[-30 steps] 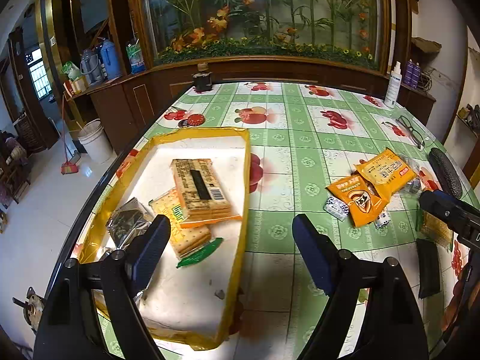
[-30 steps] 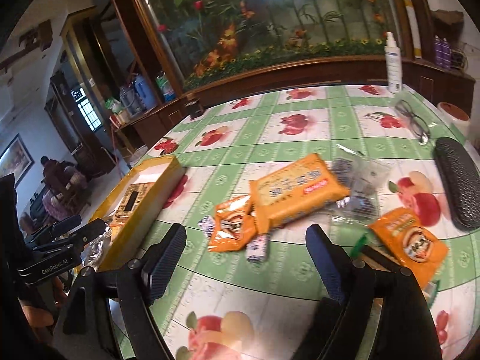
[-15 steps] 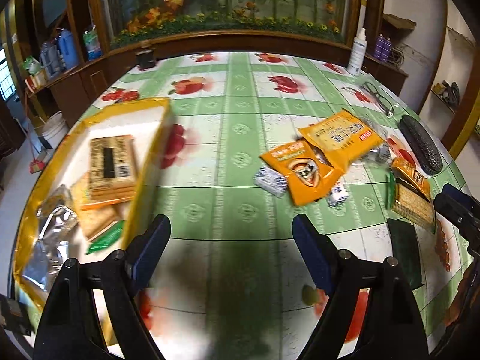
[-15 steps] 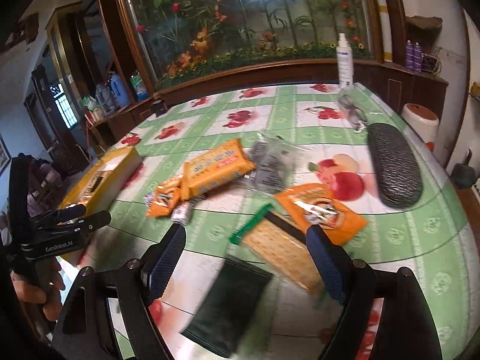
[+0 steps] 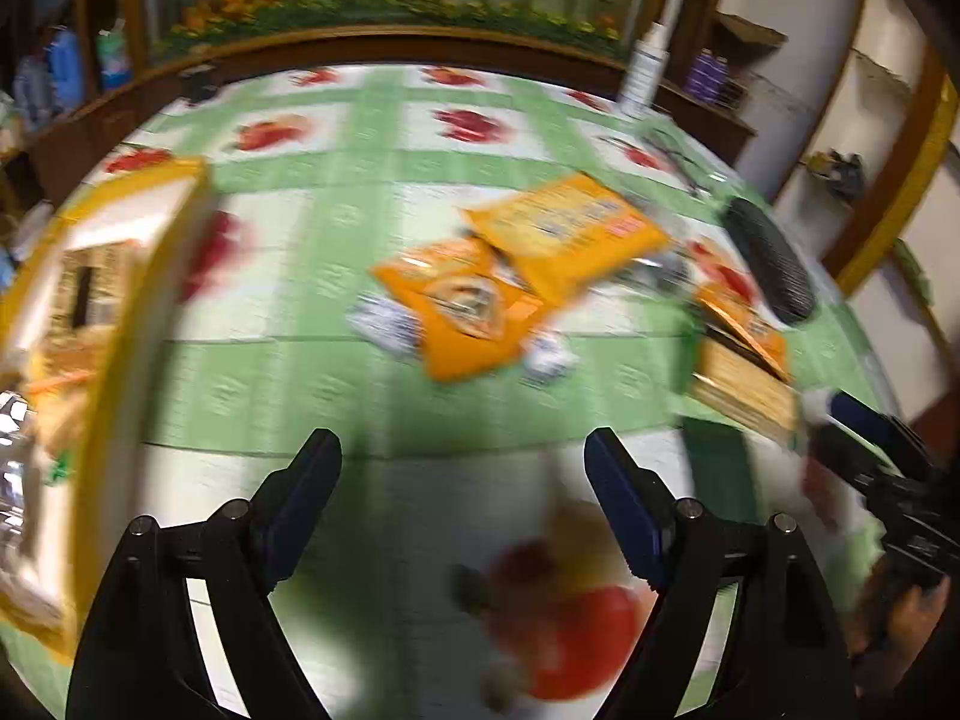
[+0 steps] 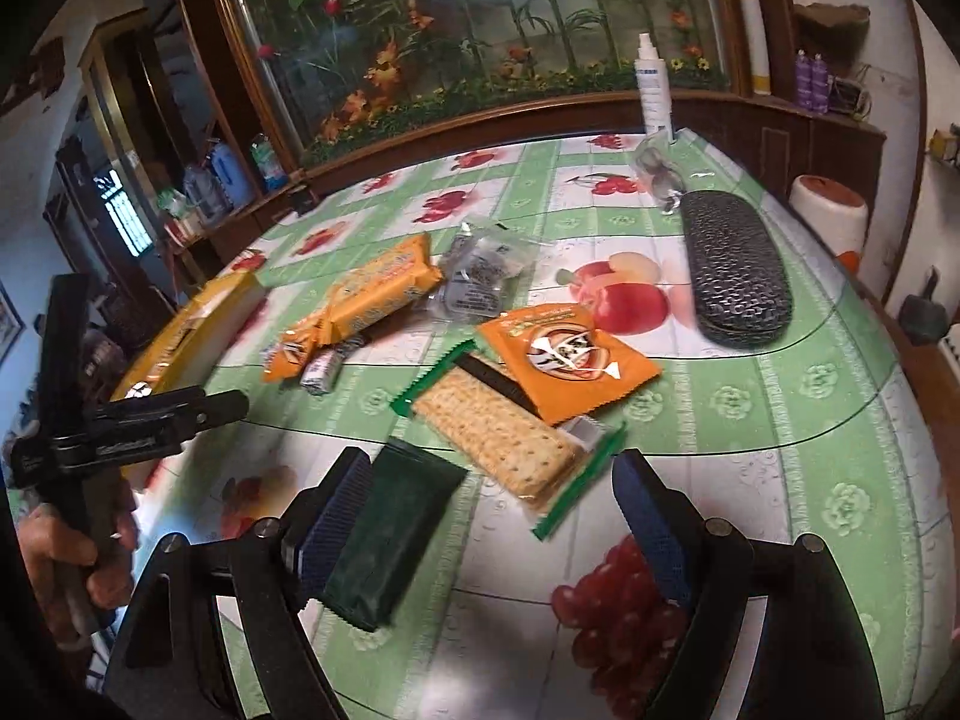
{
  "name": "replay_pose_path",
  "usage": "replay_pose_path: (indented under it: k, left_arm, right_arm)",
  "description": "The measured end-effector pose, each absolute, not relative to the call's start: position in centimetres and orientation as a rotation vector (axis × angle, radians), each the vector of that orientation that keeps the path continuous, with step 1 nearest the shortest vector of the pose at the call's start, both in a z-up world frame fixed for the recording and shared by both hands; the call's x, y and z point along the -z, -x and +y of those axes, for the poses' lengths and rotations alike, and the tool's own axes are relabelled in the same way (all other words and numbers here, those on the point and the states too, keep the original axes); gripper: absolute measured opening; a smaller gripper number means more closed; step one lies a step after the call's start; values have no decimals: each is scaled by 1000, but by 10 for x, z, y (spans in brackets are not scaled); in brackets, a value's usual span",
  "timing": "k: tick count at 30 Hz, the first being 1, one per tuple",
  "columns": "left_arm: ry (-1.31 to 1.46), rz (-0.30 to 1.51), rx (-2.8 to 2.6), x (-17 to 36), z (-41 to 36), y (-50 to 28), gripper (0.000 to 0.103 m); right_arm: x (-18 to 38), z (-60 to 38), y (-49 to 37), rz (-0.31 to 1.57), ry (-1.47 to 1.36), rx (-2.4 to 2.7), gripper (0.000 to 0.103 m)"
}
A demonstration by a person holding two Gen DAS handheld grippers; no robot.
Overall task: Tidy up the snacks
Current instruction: 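Grasp the dark green packet with the left gripper while the right grasps an orange packet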
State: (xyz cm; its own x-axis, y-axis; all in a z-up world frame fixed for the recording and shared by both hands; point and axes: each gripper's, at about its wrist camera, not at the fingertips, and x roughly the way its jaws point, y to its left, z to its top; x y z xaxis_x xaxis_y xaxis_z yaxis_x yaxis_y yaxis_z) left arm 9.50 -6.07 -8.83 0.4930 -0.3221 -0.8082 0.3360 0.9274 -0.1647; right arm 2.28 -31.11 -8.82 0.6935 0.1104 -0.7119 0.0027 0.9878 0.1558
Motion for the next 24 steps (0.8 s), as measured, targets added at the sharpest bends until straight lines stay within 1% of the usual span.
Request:
replay_pose_path:
  k: [6, 10, 12, 13, 17, 19, 22, 23, 24]
  left_arm:
    - [-135, 977, 529, 93, -135, -62, 83]
    - [-204, 987, 542, 105, -168, -58, 83]
    - [-253, 973, 507, 109, -175, -58, 83]
    - [-272, 971, 484, 110, -175, -59, 85]
    - [-256, 971, 456, 110, -157, -70, 85]
    - [-257, 971, 455, 110, -145, -76, 82]
    - [-257, 965, 456, 110, -132, -80, 73]
    - [-255, 965, 459, 109, -128, -81, 64]
    - [-259, 960, 458, 108, -124, -81, 58]
  right_arm:
    - [85, -317, -34, 807, -92, -90, 85]
    - [82, -329, -52, 792, -127, -121, 85]
    - [80, -336, -64, 786, -141, -114, 85]
    - [79, -339, -72, 787, -144, -114, 85]
    - [84, -340, -98, 828, -105, -123, 85]
    - [90, -338, -110, 853, -107, -155, 82]
    - [100, -332, -123, 895, -56, -154, 82]
    - [105, -330, -127, 914, -48, -162, 80]
    - [109, -330, -130, 928, -51, -172, 78]
